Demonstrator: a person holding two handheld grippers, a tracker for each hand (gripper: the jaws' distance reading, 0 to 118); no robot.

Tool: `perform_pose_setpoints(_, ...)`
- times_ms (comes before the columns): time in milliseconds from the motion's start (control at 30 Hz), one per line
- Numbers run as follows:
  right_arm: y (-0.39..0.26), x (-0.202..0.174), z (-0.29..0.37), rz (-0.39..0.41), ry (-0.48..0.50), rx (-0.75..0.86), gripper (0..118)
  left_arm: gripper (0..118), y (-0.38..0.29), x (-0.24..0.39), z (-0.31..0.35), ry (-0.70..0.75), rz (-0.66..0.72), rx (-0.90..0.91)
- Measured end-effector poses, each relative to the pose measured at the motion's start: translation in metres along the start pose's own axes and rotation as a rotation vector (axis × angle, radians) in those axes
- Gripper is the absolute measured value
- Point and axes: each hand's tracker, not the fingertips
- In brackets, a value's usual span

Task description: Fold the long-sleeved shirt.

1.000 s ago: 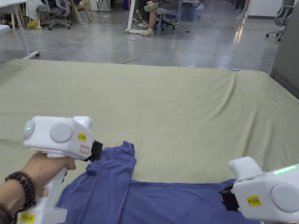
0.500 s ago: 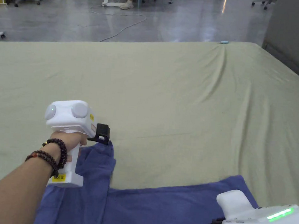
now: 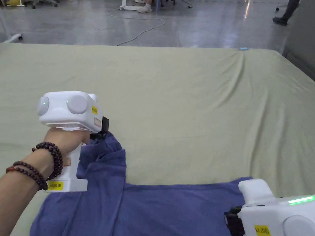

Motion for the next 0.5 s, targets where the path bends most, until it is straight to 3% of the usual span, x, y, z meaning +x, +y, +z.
perform_pose_setpoints(233,-0.013,-0.017,0.046,0.003,-0.008,0.084,0,0,-0.099,0.006,0.086,-0.064,0.021,0.004)
perform_pose_setpoints(500,-0.035,-0.033,0.071,0.005,0.025,0.122,0,0,-0.219,0.011,0.066,-0.064,0.062,-0.213)
